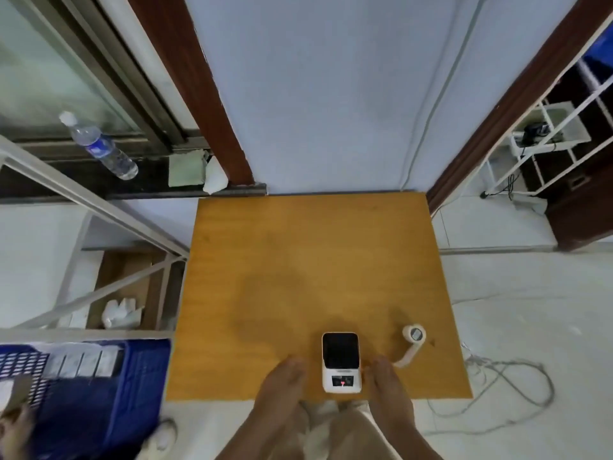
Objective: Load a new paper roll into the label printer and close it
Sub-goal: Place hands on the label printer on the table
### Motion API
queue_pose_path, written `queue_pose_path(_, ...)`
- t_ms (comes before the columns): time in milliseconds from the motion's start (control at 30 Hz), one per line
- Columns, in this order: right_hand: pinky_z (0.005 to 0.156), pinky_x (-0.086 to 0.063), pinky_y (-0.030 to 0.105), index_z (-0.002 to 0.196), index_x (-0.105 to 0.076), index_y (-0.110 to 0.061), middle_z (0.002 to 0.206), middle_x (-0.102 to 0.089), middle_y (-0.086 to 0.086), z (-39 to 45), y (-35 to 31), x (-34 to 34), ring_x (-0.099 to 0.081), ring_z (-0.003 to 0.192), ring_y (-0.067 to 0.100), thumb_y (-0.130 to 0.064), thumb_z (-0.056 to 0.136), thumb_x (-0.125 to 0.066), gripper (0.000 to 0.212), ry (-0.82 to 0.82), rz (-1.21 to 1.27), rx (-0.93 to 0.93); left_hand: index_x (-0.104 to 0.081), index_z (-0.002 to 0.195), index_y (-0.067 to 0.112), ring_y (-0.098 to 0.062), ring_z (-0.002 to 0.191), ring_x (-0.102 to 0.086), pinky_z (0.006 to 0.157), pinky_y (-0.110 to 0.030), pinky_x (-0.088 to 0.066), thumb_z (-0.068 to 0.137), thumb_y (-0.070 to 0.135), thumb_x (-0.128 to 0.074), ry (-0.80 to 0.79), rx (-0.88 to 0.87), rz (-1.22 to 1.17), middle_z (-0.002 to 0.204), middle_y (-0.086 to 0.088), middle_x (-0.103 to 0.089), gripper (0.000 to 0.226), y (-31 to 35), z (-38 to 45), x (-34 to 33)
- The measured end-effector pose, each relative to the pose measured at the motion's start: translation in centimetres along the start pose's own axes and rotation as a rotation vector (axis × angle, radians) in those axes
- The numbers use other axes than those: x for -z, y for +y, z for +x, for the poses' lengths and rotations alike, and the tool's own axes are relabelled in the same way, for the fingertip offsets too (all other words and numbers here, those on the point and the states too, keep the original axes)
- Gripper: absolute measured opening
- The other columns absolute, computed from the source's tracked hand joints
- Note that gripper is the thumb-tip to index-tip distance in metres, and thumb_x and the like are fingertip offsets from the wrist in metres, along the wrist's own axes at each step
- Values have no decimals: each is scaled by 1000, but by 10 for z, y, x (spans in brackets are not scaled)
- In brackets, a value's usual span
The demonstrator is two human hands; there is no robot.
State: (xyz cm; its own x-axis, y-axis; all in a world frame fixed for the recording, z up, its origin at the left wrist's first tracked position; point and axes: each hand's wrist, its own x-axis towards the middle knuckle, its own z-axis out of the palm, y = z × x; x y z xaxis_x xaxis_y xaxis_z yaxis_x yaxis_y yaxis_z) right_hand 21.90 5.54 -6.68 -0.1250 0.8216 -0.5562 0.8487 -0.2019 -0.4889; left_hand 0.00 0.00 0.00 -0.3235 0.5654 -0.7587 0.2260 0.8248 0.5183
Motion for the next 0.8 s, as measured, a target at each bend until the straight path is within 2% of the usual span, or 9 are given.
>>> queue_pose_path(67, 83, -53, 42, 129, -52, -29, 120, -62, -6, 9, -14, -7, -66, 104, 23, -36, 109, -37, 26, 55, 24, 36, -62, 122, 43, -16, 108, -68, 102, -39, -53, 95, 45, -56, 17, -59, -15, 122, 13, -69, 28, 5, 14, -7)
queue_pose_path(167, 71, -53, 40, 125, -50, -31, 104, -64, -7, 13, -12, -23, -66, 89, 20, -34, 108, -34, 24, 116, 33, 135, -55, 139, 38, -17, 113, -68, 103, -43, -52, 87, 56, -50, 0, -158, 2, 130, 10, -67, 56, -2, 37, -29)
queue_pose_path(300, 64, -49, 35, 118, -53, -30, 93, -65, -12, 27, 9, -34, -62, 77, 12, -42, 106, -30, 28, 198, 38, 268, -42, 153, 29, -14, 100, -67, 90, -33, -53, 101, 46, -49, 59, -371, 146, 135, 8, -58, 55, -15, 65, -47)
queue_pose_path(400, 50, -43, 39, 99, -58, -20, 69, -59, -5, 49, 17, -35, -54, 55, 18, -33, 105, -32, 30, 300, -35, 345, -38, 155, 29, -10, 90, -65, 81, -35, -56, 103, 54, -42, 114, -534, 272, 132, 11, -51, 58, -35, 85, -52)
queue_pose_path(467, 44, -34, 34, 91, -59, -14, 57, -53, -1, 60, 19, -37, -45, 44, 20, -27, 104, -34, 31, 379, -97, 386, -42, 154, 25, -12, 82, -63, 69, -36, -56, 103, 56, -36, 207, -628, 308, 131, 7, -54, 60, -45, 93, -57)
queue_pose_path(533, 43, -32, 30, 87, -60, -11, 54, -50, -2, 65, 22, -42, -43, 42, 18, -22, 104, -35, 32, 451, -85, 405, -46, 152, 22, -12, 78, -60, 62, -34, -53, 105, 55, -33, 308, -690, 327, 129, 3, -57, 59, -54, 101, -67)
queue_pose_path(633, 46, -33, 24, 86, -61, -13, 57, -49, -6, 62, 25, -49, -42, 46, 12, -16, 102, -38, 29, 518, -6, 469, -49, 150, 22, -9, 82, -59, 60, -30, -50, 104, 52, -34, 368, -715, 255, 123, 3, -62, 56, -62, 107, -79)
queue_pose_path(700, 47, -33, 32, 88, -65, -10, 59, -54, 1, 62, 27, -53, -45, 49, 19, -15, 102, -40, 30, 545, 0, 491, -53, 146, 22, -10, 83, -61, 62, -31, -50, 104, 51, -36, 401, -744, 220, 118, 5, -66, 54, -64, 111, -81)
queue_pose_path(800, 49, -38, 41, 89, -65, -12, 62, -58, 8, 65, 35, -56, -51, 54, 25, -16, 106, -42, 29, 576, -22, 530, -55, 143, 21, -16, 89, -65, 70, -43, -51, 105, 50, -38, 400, -785, 193, 108, 6, -69, 50, -67, 114, -80)
